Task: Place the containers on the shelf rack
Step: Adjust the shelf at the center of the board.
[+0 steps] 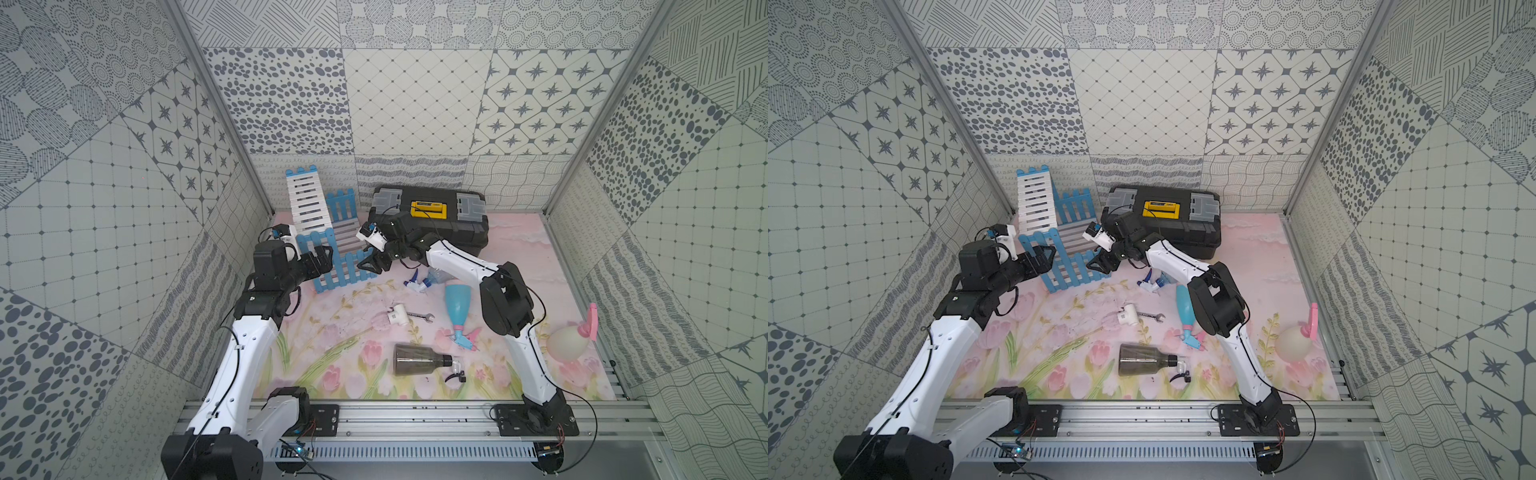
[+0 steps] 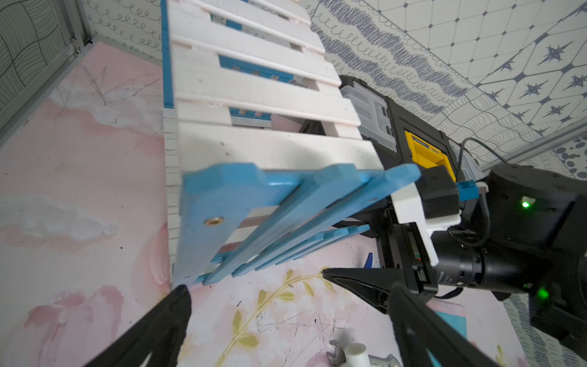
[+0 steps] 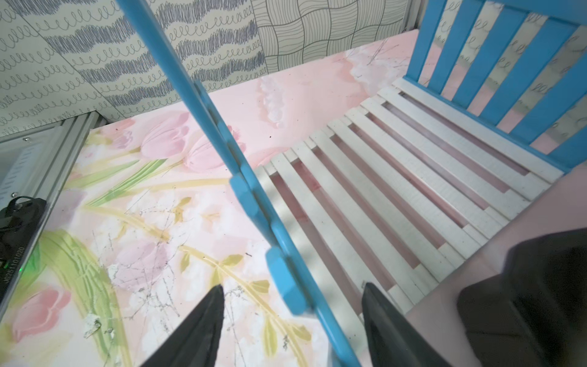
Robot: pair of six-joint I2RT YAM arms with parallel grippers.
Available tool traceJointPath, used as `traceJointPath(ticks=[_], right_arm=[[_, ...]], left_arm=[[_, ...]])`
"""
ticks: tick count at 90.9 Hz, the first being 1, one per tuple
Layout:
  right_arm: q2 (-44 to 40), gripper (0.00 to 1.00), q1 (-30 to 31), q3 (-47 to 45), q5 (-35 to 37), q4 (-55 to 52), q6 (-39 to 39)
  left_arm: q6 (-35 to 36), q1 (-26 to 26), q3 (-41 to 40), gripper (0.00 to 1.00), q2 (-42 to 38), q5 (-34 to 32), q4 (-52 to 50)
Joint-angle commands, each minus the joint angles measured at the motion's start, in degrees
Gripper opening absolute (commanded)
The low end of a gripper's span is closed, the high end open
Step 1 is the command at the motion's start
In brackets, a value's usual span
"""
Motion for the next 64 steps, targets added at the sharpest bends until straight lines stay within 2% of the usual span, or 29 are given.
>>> traceJointPath(ticks=[1,13,27,45,64], right_arm=[[-3.84,0.60,3.34,-4.52,0.69,1.53,-0.83],[-7.84,0.50,6.29,-12.00,5.28,9.29,3.10],[-11.62,0.44,8.88,-20.43,7.01,22.33,9.39],[-8.14,0.43,10.91,-15.21,8.30,22.01,9.90],[-4.92,0.37,11.73,-11.84,9.42,21.62,10.46]], left_arm=[[-3.76,1.66,-2.43,0.99,-1.99,-1.82,2.29],[-5.36,1.98,-5.42,0.99,-5.36,-5.24,2.91],[-5.90,2.34,-7.89,0.99,-8.48,-6.66,3.26],[-5.96,2.75,-7.54,0.99,-9.37,-6.03,2.01],[-5.99,3.35,-7.53,0.99,-8.75,-4.83,1.97]])
